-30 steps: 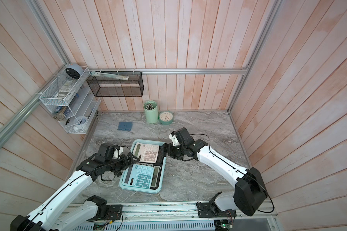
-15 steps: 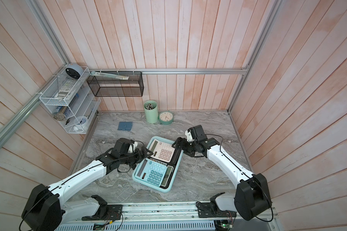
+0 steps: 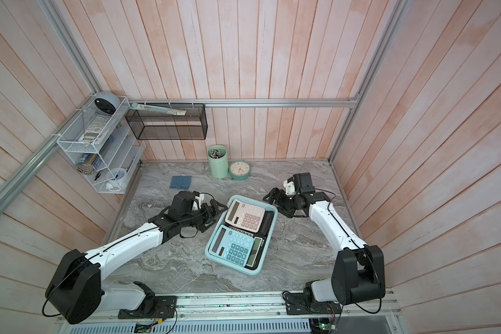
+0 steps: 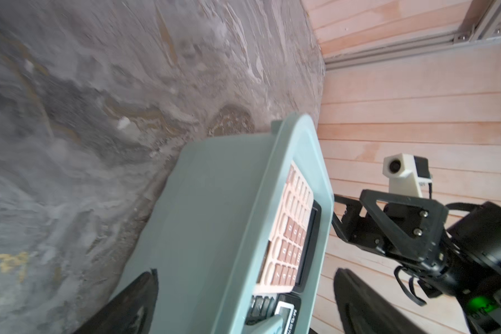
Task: Put the calculator in the storage box
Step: Adjust the storage box at the center of the board, then move the distractor to the center of the board.
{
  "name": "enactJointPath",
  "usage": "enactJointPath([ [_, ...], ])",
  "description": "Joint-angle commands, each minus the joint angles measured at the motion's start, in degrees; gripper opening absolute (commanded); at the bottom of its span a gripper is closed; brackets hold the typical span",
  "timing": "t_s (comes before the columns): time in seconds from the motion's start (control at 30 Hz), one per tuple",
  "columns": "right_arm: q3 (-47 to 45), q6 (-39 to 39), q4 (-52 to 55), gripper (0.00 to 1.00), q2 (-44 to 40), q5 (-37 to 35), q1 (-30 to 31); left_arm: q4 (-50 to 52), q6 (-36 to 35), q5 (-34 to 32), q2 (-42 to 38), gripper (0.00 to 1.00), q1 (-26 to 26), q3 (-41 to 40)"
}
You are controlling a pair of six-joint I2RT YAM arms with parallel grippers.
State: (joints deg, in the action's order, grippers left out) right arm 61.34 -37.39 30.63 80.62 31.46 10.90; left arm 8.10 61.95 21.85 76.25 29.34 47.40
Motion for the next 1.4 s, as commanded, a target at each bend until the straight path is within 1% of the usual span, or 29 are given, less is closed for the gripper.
enactJointPath([
  [0.0, 0.81, 1.97, 2.57, 0.88, -0.51, -0.08, -0.15, 7.37, -6.14, -3.44, -3.79, 1.0, -2.74, 2.16],
  [0.1, -0.52, 2.92, 4.72, 0.88, -2.62, -1.23, -0.09, 13.1, -10.28, -7.27, -5.25, 1.0, -5.99, 2.66],
  [0.17, -2.88, 2.64, 4.19, 0.88, -5.03, -1.0, 0.26, 16.3, -13.14, -10.5, -4.46, 1.0, -8.38, 3.63],
  [0.27, -5.86, 2.12, 4.11, 0.88, -8.95, -1.49, 3.15, 14.49, -14.31, -12.59, -1.45, 1.0, -11.11, 4.08],
  [0.37, -7.96, 1.48, 4.75, 0.89, -11.85, -1.14, 6.24, 9.51, -12.33, -6.68, 2.21, 1.0, -11.44, 4.97],
  [0.43, -9.17, 0.63, 4.61, 0.89, -13.16, -0.81, 7.39, 5.36, -9.42, -2.26, 2.39, 1.0, -10.62, 3.77],
  [0.47, -9.52, 0.56, 4.69, 0.89, -13.45, -0.86, 7.98, 3.75, -8.55, -1.48, 1.74, 1.0, -10.25, 2.84],
  [0.53, -9.47, 0.56, 5.01, 0.88, -13.35, -1.14, 8.67, 3.52, -8.19, -3.21, 0.67, 1.0, -10.16, 1.98],
  [0.67, -7.49, 1.35, 4.52, 0.88, -10.78, -1.33, 8.78, 6.14, -10.29, -5.15, 0.94, 1.0, -12.04, 3.7],
  [0.77, -4.62, 2.23, 3.51, 0.88, -7.12, -2.43, 8.7, 7.94, -11.81, -8.79, -0.45, 1.0, -13.79, 3.75],
  [0.83, -2.47, 1.7, 1.82, 0.88, -4.02, -0.89, 8.77, 9.89, -13.38, -12.58, -1.27, 1.0, -15.35, 4.12],
  [0.93, -0.32, 0.83, -0.31, 0.87, -1.34, 0.6, 9.31, 9.96, -14.48, -16.16, -0.75, 1.0, -18.18, 4.49],
  [1.03, 0.28, -0.05, -3.46, 0.87, -0.02, 1.12, 10.33, 8.74, -15.49, -18.76, 2.15, 1.0, -20.87, 5.73],
  [1.13, 3.33, 0.96, -1.39, 0.87, 2.61, 1.31, 10.89, 5.83, -16.34, -21.73, 7.12, 1.0, -22.34, 7.64],
  [1.17, 4.42, 1.85, 0.57, 0.87, 2.93, -0.55, 10.77, 6.0, -17.67, -22.89, 9.51, 1.0, -22.39, 9.67],
  [1.23, 5.93, 4.08, 4.97, 0.87, 2.64, -7.29, 10.01, 8.38, -20.84, -26.0, 14.28, 1.0, -22.31, 14.79],
  [1.3, 6.54, 5.91, 8.1, 0.87, 1.82, -12.76, 8.0, 10.24, -23.73, -30.06, 18.58, 1.0, -22.31, 19.46],
  [1.37, 5.86, 7.76, 8.08, 0.87, 0.34, -14.12, 6.35, 10.53, -25.68, -32.63, 22.57, 1.0, -22.31, 23.82],
])
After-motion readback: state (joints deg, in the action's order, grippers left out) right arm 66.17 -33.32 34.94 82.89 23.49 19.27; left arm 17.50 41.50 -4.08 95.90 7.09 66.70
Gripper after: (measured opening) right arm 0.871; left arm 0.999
